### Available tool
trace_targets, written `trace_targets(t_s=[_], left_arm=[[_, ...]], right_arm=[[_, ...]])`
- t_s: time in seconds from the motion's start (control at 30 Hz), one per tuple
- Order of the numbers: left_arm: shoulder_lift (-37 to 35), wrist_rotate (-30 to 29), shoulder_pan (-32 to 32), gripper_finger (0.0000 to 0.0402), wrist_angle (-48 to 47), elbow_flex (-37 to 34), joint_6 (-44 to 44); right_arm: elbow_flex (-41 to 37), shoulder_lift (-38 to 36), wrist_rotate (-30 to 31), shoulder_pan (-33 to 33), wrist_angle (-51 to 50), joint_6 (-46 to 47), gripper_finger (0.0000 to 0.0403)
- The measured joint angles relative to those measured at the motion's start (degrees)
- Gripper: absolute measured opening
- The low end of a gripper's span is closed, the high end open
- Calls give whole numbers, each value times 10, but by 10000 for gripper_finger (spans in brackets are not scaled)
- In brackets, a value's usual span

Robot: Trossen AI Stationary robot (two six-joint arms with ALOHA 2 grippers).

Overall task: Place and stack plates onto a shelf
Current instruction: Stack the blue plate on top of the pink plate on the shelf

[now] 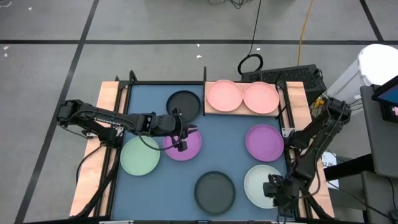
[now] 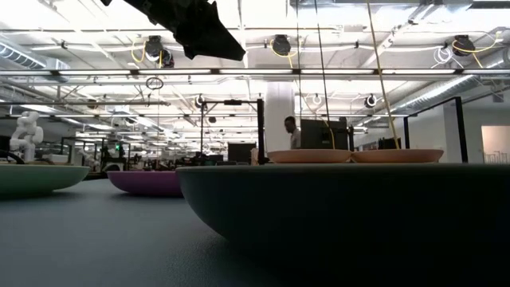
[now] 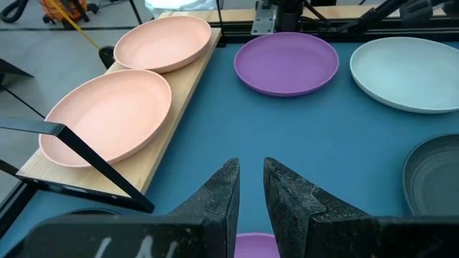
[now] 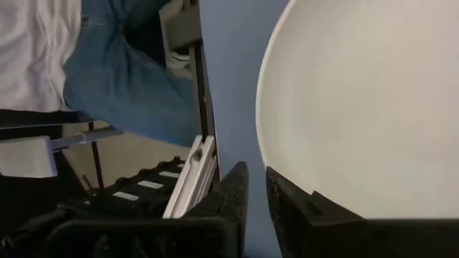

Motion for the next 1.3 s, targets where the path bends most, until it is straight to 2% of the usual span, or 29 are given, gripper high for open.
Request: trace_targets(t_s=[0.27, 0.47, 0.67, 0.77, 1.1, 1.3], left_arm=[[0, 0, 0, 72, 0, 0, -1], [0, 0, 0, 72, 0, 0, -4], [0, 0, 0, 72, 0, 0, -6], [0, 0, 0, 72, -1, 0, -5], [0, -1, 0, 72, -1, 0, -5], [0, -1, 0, 72, 0, 0, -5]], right_arm=[[0, 42, 16, 39, 46, 56, 14], [0, 54, 36, 44, 66, 100, 40], [0, 72, 49, 47, 86, 23, 95], [0, 85, 49, 48, 85, -18, 109], [0, 94, 78, 48, 73, -93, 87], [0, 77, 79, 48, 63, -86, 80]])
